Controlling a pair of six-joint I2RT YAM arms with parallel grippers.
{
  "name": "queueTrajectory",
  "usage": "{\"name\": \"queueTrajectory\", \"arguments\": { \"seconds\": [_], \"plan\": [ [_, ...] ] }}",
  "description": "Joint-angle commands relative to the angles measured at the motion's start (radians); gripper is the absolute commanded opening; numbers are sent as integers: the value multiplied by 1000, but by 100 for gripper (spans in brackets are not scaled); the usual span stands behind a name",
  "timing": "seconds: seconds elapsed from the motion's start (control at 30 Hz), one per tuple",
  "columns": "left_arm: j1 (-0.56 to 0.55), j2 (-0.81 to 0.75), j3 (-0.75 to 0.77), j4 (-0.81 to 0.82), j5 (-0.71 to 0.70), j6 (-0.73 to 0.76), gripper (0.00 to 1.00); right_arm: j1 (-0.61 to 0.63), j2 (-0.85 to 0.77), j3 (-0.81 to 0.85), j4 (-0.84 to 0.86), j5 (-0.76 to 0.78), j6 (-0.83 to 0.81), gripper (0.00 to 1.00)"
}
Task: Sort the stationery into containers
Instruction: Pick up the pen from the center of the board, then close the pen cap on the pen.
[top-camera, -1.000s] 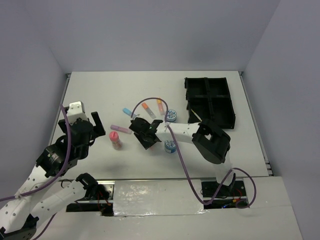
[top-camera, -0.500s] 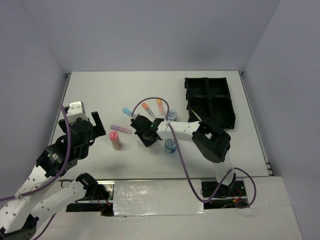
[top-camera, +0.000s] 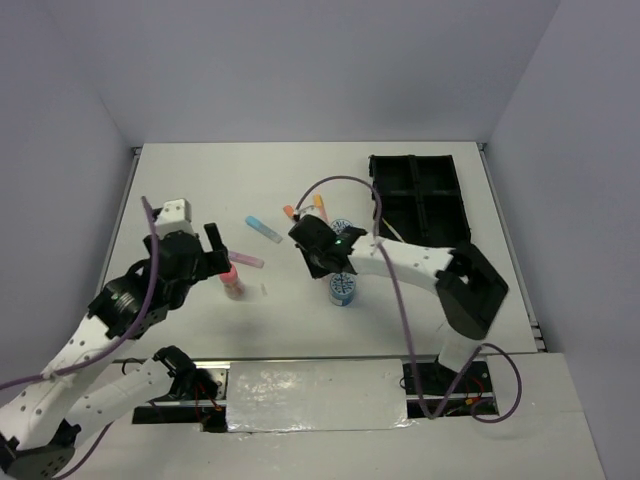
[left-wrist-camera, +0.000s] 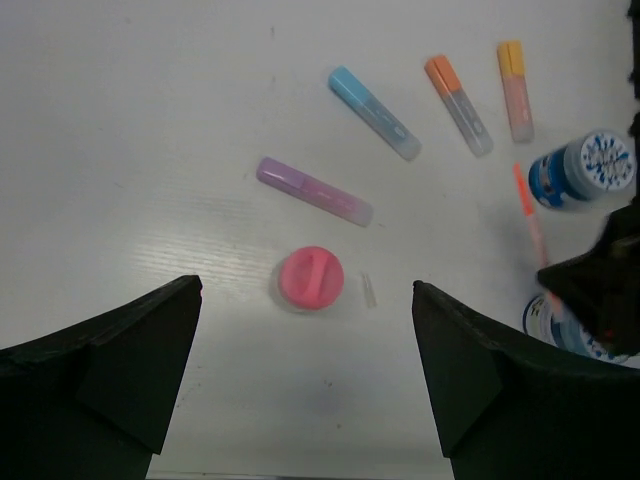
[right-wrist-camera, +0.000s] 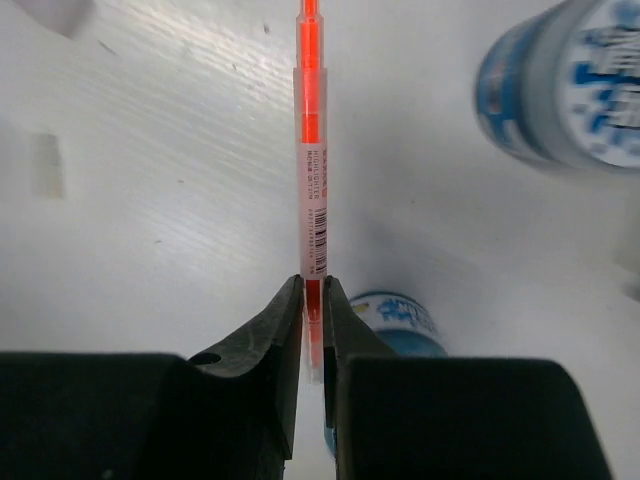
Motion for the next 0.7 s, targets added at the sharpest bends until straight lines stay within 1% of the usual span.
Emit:
{"name": "queueTrajectory", "arguments": {
  "seconds": [0.0, 0.03, 0.1, 0.13, 0.23, 0.33, 0.47, 0.57, 0.67],
  "plan": [
    [-29, 130, 4, 15, 165, -115, 98, 4, -242, -33, 16, 94, 71, 0],
    [-106, 187, 9, 6, 138, -167, 98, 4, -280, -46, 20, 94, 73, 0],
    [-192, 233, 18, -3, 51, -241, 99, 4, -371, -70, 16, 89, 73, 0],
    [-250, 279, 32, -16, 38, -264, 99, 7, -396, -75, 10, 92, 71, 0],
    [-310, 357, 26, 2, 18, -341, 99, 10, -480, -106, 1, 83, 70, 0],
    [-349, 431, -9, 24, -2, -416, 98, 11, -537, -141, 7, 73, 64, 0],
    [-350, 520, -45, 70, -25, -473, 91, 13, -573, -187, 22, 45, 52, 0],
    [-350, 582, -42, 61, -77, -516, 88, 11, -585, -205, 34, 37, 41, 0],
    [-347, 628, -45, 90, -110, -553, 87, 13, -587, -213, 45, 30, 33, 0]
  ]
}}
